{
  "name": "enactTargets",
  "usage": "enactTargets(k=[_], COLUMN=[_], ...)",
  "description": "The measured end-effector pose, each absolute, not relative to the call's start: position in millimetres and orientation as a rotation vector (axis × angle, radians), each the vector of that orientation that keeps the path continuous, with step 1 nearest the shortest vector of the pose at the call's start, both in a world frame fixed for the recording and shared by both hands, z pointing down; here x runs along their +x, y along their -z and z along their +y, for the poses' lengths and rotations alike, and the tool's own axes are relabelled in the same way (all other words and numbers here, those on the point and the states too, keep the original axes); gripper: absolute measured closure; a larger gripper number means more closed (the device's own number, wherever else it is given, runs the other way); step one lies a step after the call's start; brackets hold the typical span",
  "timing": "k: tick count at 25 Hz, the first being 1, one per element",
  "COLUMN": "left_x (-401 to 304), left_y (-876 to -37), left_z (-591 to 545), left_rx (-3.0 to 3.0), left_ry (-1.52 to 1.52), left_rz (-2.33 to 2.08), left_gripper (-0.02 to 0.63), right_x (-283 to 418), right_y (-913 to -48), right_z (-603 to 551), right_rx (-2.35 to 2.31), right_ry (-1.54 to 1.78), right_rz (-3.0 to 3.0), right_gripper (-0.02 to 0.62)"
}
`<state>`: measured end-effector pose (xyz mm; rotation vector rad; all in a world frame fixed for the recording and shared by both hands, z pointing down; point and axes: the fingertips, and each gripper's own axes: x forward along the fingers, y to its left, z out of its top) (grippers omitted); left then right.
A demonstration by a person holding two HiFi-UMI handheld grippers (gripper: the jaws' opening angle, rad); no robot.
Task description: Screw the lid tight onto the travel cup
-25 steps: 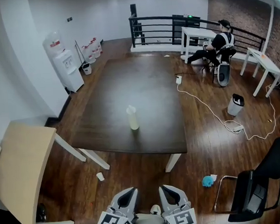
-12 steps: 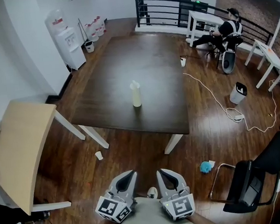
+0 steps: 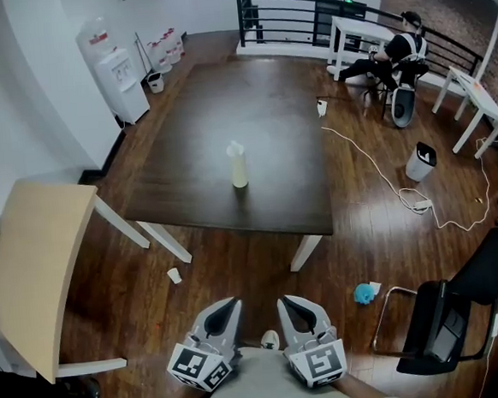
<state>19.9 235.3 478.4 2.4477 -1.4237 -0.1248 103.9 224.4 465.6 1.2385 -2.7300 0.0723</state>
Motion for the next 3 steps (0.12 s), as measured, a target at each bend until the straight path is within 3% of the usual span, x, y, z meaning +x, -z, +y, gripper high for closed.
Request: enactTargets(k=[3], left_x=[20.6], left_y=[-478.0], left_z=[235.6], left_rx=[2.443], left_ry=[0.124], left_rz=[-1.432], left_gripper=[0.604], right_x=[105.0], right_y=[-465.5], right_z=[224.9], right_rx=[1.24], right_ry=[-0.077], right_rz=[-2.733], right_gripper=[0.597])
